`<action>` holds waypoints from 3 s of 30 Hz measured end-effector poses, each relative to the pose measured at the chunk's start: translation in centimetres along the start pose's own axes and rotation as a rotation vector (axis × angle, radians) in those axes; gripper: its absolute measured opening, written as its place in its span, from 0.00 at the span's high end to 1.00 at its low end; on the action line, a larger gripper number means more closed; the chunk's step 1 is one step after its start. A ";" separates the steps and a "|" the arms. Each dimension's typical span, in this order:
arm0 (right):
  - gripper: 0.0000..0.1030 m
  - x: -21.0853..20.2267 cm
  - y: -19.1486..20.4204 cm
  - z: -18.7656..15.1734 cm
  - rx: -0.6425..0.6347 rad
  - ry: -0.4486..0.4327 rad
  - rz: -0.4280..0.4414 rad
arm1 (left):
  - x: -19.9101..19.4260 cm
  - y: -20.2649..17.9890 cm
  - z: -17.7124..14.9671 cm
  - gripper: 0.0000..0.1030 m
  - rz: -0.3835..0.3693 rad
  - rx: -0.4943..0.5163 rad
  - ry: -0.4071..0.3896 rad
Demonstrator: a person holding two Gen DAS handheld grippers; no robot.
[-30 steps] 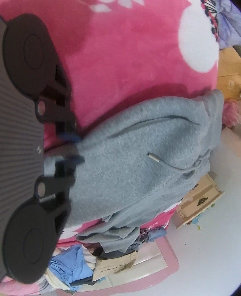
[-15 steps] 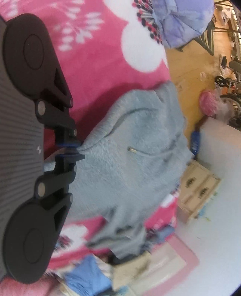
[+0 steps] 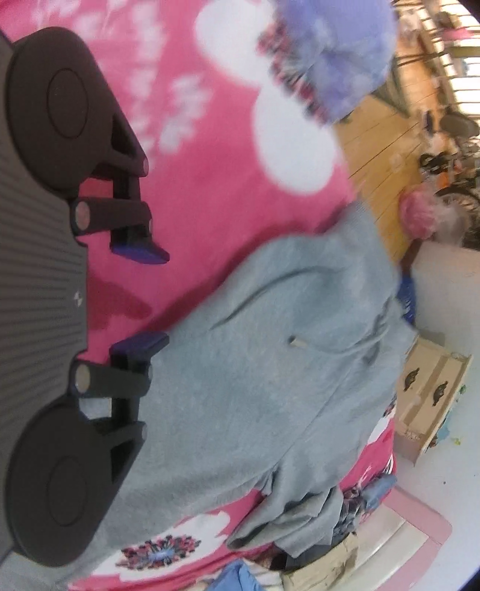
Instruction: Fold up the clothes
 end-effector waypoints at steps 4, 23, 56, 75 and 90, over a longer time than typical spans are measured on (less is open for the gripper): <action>0.64 -7.7 3.8 4.3 -0.364 -0.214 -0.011 | -1.4 -2.3 2.3 0.52 -0.038 0.050 -0.072; 0.36 -5.6 5.7 21.3 -1.567 -0.358 -0.399 | 9.5 -13.6 3.0 0.51 -0.028 0.363 0.073; 0.52 -13.2 28.4 20.0 -1.322 -0.355 0.024 | 9.1 -12.2 2.2 0.51 -0.063 0.368 0.019; 0.98 2.1 48.5 14.0 -1.230 -0.207 0.191 | 9.3 -9.4 -0.6 0.51 -0.112 0.360 0.054; 0.90 -4.4 45.8 15.2 -1.338 -0.751 0.080 | 9.1 -9.4 -0.9 0.51 -0.100 0.395 0.059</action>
Point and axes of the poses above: each gripper's, at about its wrist camera, not at the fingertips, and x roughly the way its jaws point, y to its left, z to its top, the point moved 8 cm from there along x, roughly the way its jaws point, and after that the axes turned 14 degrees about -z, right-handed, at the moved point
